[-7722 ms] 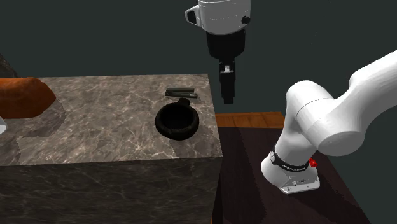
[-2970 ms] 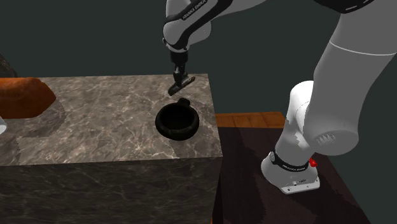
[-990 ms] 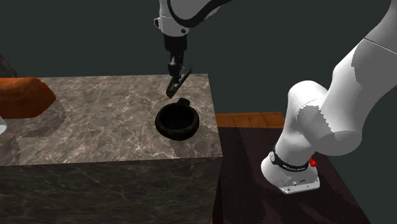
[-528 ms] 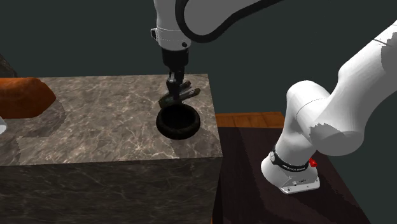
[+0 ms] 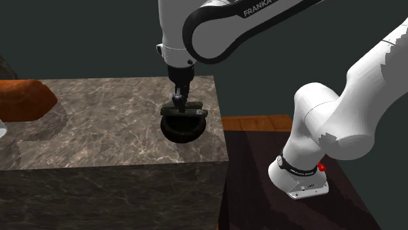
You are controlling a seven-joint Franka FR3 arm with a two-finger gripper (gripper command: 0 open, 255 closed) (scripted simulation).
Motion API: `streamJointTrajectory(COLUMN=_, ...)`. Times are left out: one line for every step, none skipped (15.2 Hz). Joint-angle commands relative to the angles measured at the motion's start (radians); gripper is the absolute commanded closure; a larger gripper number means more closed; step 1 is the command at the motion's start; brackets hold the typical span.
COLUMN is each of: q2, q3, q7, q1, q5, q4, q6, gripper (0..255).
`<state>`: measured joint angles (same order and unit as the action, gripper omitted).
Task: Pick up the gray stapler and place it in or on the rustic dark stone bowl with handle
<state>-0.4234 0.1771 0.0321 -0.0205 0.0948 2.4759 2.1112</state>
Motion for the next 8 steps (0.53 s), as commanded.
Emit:
streamJointTrajectory(q2=0.01, q3=0.002, q7=-0.001, q1=0.0, q5=0.001, q4=0.019, q6=0.03, gripper=255)
streamJointTrajectory(q2=0.016, q3=0.003, q7=0.0, q1=0.0, q5=0.001, q4=0.029, q6=0.045, gripper=255)
streamJointTrajectory(q2=0.022, q3=0.004, q7=0.0, q1=0.0, q5=0.001, q4=0.038, q6=0.06, gripper=255)
streamJointTrajectory(q2=0.026, q3=0.005, q7=0.0, q1=0.0, q5=0.001, q4=0.044, q6=0.071, gripper=255)
streamJointTrajectory(q2=0.026, q3=0.005, q7=0.0, q1=0.0, q5=0.001, q4=0.044, q6=0.07, gripper=255)
streamJointTrajectory(q2=0.026, q3=0.005, q7=0.0, q1=0.0, q5=0.001, q4=0.044, q6=0.071, gripper=255)
streamJointTrajectory(q2=0.026, q3=0.005, q7=0.0, q1=0.0, q5=0.001, q4=0.044, q6=0.071, gripper=255)
streamJointTrajectory(q2=0.026, q3=0.004, q7=0.0, q1=0.0, q5=0.001, q4=0.044, q6=0.071, gripper=255)
